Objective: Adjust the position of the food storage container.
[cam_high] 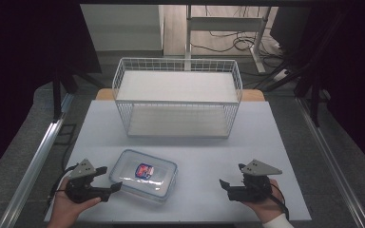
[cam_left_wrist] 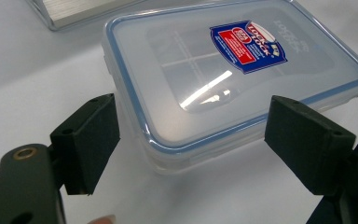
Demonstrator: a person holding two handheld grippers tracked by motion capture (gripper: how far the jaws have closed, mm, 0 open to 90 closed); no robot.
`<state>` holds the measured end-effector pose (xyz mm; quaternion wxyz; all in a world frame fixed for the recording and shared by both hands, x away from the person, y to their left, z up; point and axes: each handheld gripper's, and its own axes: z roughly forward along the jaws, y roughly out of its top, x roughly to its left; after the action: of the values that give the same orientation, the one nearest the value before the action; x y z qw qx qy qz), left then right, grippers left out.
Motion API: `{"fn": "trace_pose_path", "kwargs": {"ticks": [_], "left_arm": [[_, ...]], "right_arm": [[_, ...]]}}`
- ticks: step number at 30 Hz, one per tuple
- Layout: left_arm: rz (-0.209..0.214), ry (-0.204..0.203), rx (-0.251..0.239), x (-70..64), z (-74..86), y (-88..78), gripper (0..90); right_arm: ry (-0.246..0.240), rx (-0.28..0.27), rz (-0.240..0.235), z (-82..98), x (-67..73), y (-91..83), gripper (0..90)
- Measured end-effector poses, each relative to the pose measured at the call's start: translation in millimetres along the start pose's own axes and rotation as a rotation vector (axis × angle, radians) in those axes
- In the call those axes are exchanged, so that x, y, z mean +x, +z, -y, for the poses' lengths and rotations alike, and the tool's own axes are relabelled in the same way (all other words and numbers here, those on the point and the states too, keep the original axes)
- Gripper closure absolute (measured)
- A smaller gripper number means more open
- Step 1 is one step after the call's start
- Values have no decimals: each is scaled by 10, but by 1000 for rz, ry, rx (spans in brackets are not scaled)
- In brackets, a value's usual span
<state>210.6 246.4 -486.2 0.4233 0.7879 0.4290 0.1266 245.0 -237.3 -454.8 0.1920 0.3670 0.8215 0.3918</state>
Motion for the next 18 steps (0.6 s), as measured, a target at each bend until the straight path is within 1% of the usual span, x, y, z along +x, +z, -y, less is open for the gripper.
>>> {"fn": "trace_pose_path", "kwargs": {"ticks": [4,9,11,16,18], "left_arm": [[2,-3,-3,4,-5,1,181],[13,-4,-8,5,-18,8,181],[10,-1,-6,12,-18,8,181],[13,-7,-16,24,-31,-9,181],[8,-4,-19,32,-46,-22,182]], "right_arm": [[4,1,-2,14,5,-1,148],[-2,-2,15,23,18,-26,159],[-4,0,19,26,14,-26,162],[-9,2,29,35,22,-22,170],[-11,6,30,37,15,-7,172]]}}
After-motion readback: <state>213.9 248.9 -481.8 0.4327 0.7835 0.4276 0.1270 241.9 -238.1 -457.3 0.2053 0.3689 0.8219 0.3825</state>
